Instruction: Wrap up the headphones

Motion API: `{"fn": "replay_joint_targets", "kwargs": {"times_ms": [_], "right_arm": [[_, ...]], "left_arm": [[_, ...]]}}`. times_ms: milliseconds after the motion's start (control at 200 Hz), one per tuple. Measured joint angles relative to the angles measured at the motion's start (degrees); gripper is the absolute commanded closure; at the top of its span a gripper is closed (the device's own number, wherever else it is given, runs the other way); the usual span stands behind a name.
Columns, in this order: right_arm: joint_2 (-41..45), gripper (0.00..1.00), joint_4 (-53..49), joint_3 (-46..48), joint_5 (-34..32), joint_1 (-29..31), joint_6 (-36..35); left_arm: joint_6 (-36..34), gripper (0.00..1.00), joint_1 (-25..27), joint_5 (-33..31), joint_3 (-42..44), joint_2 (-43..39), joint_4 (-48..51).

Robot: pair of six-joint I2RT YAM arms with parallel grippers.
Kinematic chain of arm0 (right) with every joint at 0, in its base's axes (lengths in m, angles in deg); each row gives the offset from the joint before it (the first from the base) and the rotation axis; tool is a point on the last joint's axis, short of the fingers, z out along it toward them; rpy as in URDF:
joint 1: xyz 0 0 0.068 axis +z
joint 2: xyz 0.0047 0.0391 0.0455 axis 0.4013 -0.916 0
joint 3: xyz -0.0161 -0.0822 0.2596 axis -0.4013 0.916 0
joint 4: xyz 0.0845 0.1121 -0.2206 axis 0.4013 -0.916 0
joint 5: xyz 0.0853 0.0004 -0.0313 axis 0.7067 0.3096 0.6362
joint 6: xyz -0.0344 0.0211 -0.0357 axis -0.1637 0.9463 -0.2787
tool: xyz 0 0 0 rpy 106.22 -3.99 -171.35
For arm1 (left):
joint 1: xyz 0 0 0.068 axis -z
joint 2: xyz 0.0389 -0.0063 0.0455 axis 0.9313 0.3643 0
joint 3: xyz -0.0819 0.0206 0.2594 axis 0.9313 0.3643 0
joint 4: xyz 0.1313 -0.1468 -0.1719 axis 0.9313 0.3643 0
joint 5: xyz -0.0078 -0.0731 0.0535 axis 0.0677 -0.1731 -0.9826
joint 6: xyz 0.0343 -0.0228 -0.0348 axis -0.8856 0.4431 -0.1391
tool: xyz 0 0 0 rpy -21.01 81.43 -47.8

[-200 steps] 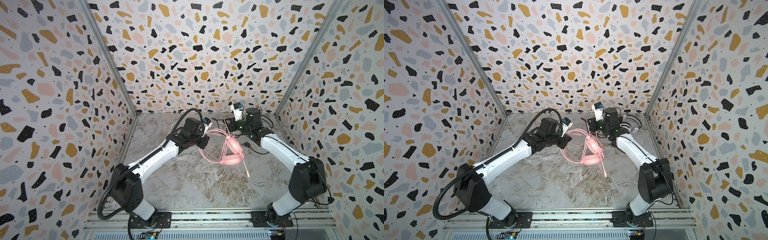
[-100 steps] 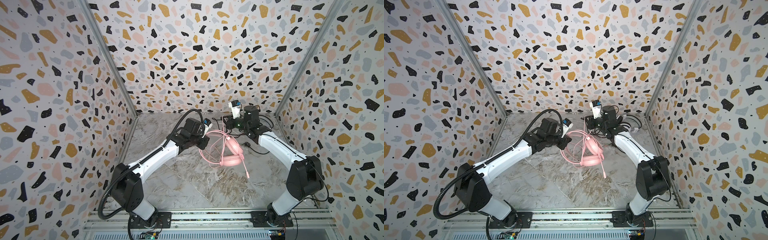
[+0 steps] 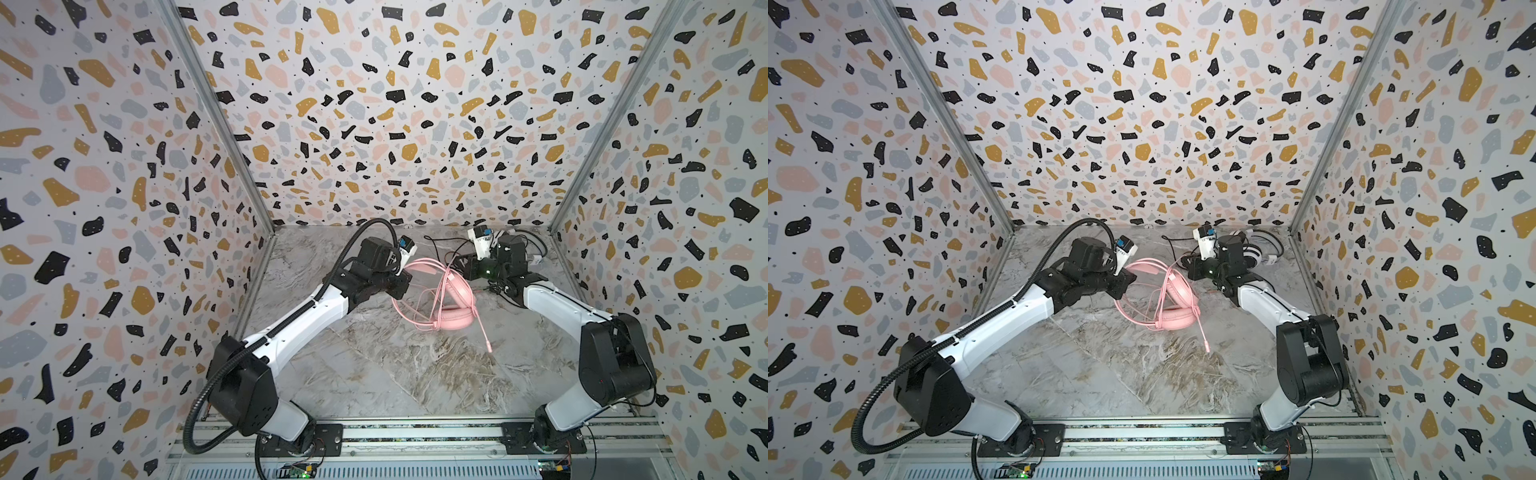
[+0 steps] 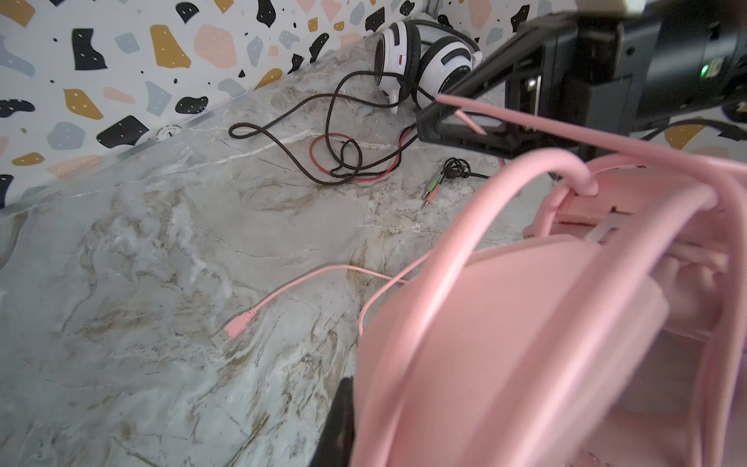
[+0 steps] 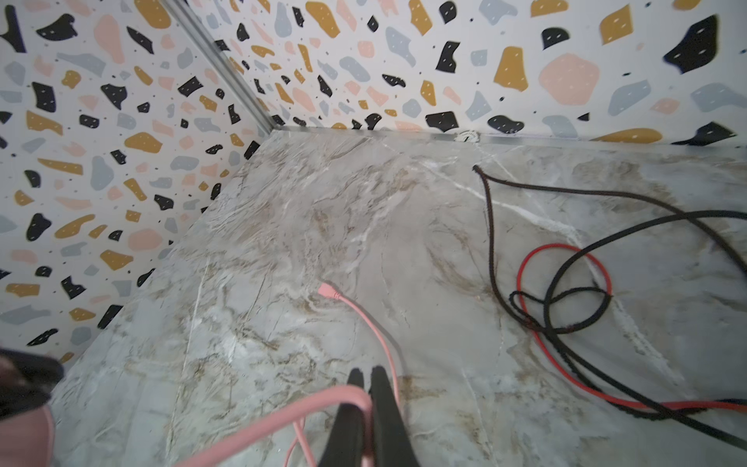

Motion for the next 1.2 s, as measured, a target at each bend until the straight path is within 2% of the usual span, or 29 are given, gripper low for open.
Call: {"fn": "replay_joint_targets", "kwargs": {"times_ms": [95, 325, 541, 711, 956, 1201], "right_arm": [[-0.3, 0.74, 5.2, 2.8, 3.7, 0.2, 2.0], [-7.9, 0.67, 12.8, 3.4, 7.5, 4.0, 5.0], [-10.9, 0.66, 18.4, 3.4, 9.0, 8.0, 8.2], [-13.0, 0.59, 29.2, 4.9, 10.1, 8.5, 15.1], [-19.0, 0.55, 42.7, 7.5, 5.9, 11.9, 24.9], [-23.9, 0.55, 51.3, 7.3, -4.5, 18.8, 33.1]], "left_arm": [[0.5, 1.00, -1.6, 3.3, 0.7, -1.1, -1.2], [1.7, 1.00, -3.1, 9.3, 1.1, -3.1, -4.7], [2.2, 1.00, -3.8, 9.6, 1.3, -3.2, -5.2], [2.6, 1.00, -4.9, 9.1, 1.9, -3.8, -6.1], [4.1, 1.00, -6.1, 9.0, 2.7, -4.8, -7.8], [5.4, 1.00, -7.4, 9.2, 3.3, -5.7, -8.6]]}}
